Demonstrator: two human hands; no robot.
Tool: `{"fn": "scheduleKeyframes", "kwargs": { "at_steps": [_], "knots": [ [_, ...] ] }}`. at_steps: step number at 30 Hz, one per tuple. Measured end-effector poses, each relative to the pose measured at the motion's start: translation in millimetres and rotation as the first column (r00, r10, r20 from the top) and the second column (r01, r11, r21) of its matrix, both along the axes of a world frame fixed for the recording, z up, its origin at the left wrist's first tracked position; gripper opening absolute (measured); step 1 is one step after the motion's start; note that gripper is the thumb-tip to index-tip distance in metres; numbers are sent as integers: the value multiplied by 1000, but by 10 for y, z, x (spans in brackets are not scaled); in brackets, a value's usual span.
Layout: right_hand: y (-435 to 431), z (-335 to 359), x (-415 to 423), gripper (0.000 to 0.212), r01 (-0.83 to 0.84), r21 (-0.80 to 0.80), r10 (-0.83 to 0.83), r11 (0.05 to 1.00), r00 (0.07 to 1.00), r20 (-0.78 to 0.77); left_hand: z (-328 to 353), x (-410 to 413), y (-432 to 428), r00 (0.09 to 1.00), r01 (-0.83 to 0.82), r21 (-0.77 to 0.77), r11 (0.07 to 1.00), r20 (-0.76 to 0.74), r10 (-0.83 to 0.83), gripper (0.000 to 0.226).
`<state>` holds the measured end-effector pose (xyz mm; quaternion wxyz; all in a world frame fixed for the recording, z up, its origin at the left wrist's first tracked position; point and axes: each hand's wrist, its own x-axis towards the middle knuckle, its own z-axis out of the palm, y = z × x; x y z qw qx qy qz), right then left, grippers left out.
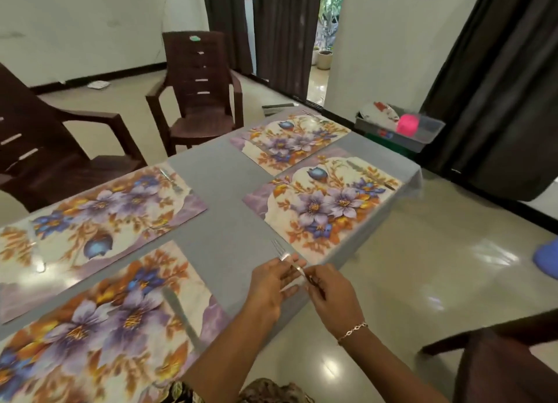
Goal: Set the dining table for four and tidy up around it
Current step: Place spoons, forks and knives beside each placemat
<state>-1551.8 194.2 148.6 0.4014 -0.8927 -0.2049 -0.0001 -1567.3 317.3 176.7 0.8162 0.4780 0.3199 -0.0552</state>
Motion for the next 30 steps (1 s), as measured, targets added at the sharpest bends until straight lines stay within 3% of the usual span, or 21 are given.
{"fn": "scheduleKeyframes", "kwargs": {
  "at_steps": [5,8,10,12,16,17,22,30],
  "knots": [
    [-24,-79,709,25,2,10,-2,1000,998,-60,-204,569,56,995,-74,123,990,-62,82,5],
    [37,-208,1168,16,-23,-94,15,995,997,-82,-362,871,211,985,-150,389,909,-24,172,6],
    [103,-286,1419,19,-60,-153,43,986,993,-111,-488,998,316,991,-83,639,765,-30,132,19],
    [198,-335,1620,22,-110,-213,82,971,987,-135,-640,1096,411,995,66,814,577,-95,20,45],
    [426,-464,1896,29,-206,-253,154,945,966,-209,-911,1298,570,910,395,909,132,-366,-196,90],
    [481,-493,1927,35,-231,-249,173,941,957,-235,-960,1327,591,876,453,888,76,-428,-222,98],
    [631,-612,1994,51,-292,-321,192,901,932,-307,-1061,1374,547,847,509,854,107,-476,-236,115],
    [597,-678,2050,27,-412,-470,305,781,908,-288,-1059,1367,534,830,536,841,78,-507,-233,113]
  ]
}}
